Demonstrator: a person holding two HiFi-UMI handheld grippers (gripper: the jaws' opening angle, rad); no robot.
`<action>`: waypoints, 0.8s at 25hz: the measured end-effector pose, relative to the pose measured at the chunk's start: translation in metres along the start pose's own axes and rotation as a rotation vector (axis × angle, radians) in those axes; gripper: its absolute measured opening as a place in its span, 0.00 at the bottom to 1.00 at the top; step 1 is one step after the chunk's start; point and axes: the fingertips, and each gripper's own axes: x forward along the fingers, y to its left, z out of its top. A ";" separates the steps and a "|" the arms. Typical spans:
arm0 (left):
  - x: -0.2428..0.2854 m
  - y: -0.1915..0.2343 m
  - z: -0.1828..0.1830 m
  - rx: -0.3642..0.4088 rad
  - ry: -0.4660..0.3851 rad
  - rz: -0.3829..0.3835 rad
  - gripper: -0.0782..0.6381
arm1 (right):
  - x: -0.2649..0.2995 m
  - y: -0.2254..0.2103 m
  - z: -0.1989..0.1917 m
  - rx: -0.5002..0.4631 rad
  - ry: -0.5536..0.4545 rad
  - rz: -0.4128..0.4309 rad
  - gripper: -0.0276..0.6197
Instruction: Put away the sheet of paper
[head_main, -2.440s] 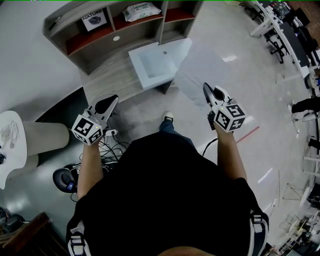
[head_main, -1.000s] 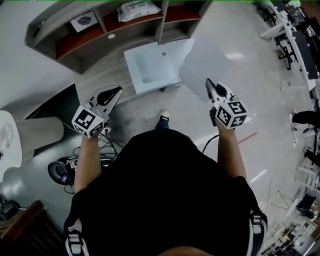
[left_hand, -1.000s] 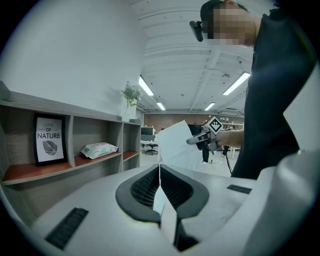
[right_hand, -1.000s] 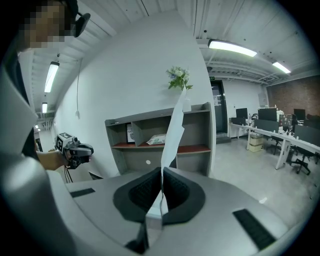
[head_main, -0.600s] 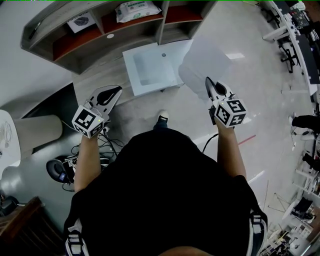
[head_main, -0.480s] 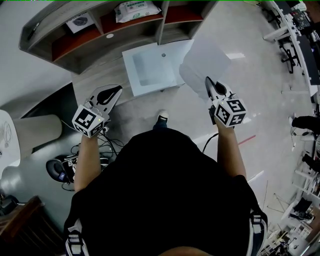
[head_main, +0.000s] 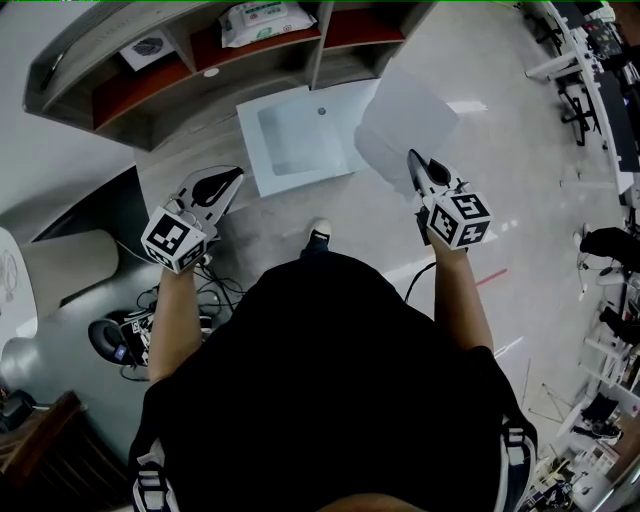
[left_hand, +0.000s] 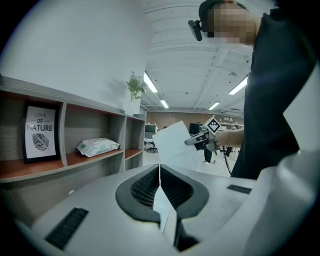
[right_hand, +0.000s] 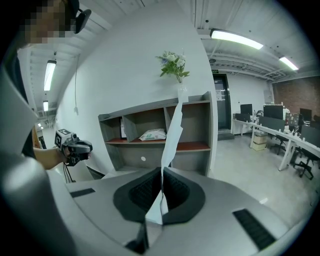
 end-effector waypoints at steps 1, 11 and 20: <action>0.002 0.001 -0.001 0.001 0.005 0.001 0.14 | 0.002 -0.002 0.001 0.005 -0.001 0.002 0.06; 0.023 0.021 0.006 0.010 0.020 0.025 0.14 | 0.029 -0.022 0.010 0.008 0.007 0.037 0.06; 0.040 0.031 0.011 0.026 0.036 0.049 0.14 | 0.050 -0.039 0.022 -0.005 0.002 0.073 0.06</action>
